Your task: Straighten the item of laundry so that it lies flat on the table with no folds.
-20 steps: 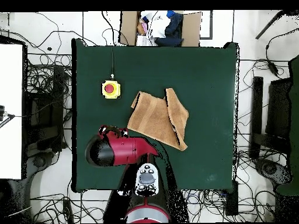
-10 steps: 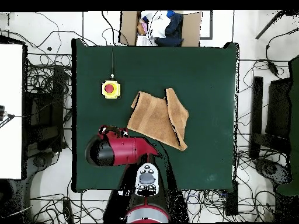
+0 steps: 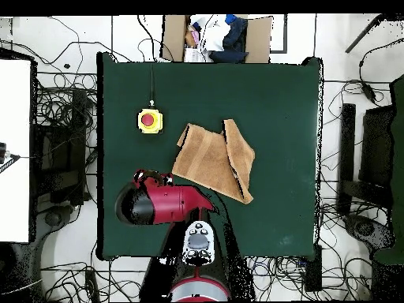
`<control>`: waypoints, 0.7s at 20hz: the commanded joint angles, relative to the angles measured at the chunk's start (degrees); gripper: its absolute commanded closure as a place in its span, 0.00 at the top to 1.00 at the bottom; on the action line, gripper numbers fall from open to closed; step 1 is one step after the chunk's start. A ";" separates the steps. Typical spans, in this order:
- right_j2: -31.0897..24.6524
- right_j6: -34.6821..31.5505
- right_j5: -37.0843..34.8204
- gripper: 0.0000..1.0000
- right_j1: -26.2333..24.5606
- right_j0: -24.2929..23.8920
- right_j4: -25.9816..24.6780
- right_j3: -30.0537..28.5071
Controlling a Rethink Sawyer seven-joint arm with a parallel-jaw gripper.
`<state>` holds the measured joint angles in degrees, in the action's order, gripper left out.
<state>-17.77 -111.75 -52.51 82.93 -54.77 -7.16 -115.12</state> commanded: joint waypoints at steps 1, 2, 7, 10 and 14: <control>-2.29 16.47 -3.38 1.00 2.64 4.30 1.52 -6.90; -2.28 15.64 -1.65 1.00 1.88 4.69 1.79 -7.46; -0.41 10.42 -0.78 1.00 0.81 6.61 0.46 -8.61; 2.07 2.85 -5.78 1.00 2.04 8.38 -1.89 -7.34; 2.16 11.38 -6.39 1.00 3.37 8.09 -2.06 -7.68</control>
<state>-17.02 -111.34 -52.94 85.10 -48.46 -6.56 -115.16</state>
